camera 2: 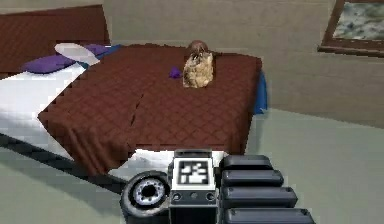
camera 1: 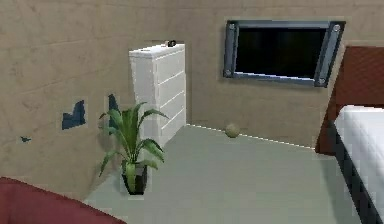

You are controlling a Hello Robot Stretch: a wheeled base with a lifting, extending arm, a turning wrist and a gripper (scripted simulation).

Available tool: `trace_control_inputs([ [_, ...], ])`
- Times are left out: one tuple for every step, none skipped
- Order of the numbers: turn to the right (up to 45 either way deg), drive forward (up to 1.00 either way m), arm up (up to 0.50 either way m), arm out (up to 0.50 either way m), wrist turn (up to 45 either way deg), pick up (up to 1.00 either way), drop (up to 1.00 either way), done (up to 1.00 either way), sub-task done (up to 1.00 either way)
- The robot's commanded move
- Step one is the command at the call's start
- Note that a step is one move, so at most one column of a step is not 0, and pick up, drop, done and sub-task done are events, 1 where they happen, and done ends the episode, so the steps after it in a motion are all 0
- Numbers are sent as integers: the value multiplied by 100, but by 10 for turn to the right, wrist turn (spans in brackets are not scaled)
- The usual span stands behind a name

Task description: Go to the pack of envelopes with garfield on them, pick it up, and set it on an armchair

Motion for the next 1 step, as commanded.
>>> trace_control_inputs([
  [0,60,0,0,0,0,0,0,0],
])
